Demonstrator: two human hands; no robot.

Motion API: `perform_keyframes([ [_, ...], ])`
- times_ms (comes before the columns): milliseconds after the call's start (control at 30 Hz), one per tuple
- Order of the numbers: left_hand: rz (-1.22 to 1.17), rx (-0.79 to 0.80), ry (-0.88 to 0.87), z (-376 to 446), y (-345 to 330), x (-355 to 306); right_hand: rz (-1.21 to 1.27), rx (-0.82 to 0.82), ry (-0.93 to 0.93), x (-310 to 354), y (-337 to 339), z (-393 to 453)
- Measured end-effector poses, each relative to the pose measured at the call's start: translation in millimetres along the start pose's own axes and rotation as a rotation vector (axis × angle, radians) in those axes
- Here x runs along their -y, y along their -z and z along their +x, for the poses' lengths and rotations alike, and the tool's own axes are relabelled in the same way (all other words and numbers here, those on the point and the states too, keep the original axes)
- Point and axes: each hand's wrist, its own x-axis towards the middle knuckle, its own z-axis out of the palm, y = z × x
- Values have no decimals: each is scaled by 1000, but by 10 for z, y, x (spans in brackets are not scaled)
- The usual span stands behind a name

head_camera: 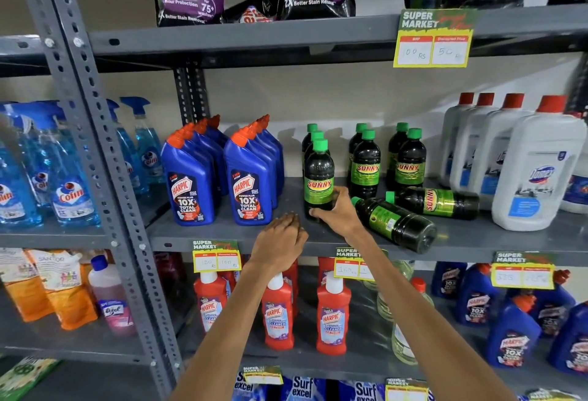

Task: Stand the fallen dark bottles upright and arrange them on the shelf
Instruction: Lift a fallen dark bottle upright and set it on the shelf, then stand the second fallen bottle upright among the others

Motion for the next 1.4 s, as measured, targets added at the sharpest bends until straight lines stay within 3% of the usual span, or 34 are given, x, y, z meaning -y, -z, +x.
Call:
perform_keyframes([
  [933, -29, 30, 38, 5, 12, -29, -130, 14, 20, 184, 124, -325],
  [1067, -39, 39, 54, 31, -39, -12, -376, -42, 244, 189, 433, -787],
  [1200, -45, 53, 73, 61, -63, -14, -580, -235, 401, 303, 1029, -918],
  [1300, -20, 32, 71, 29, -52, -30, -870, -199, 261, 372, 1374, -764],
  [1400, -3, 16, 64, 4, -20, -53, -1046, 74, -44, 376, 1448, -613],
])
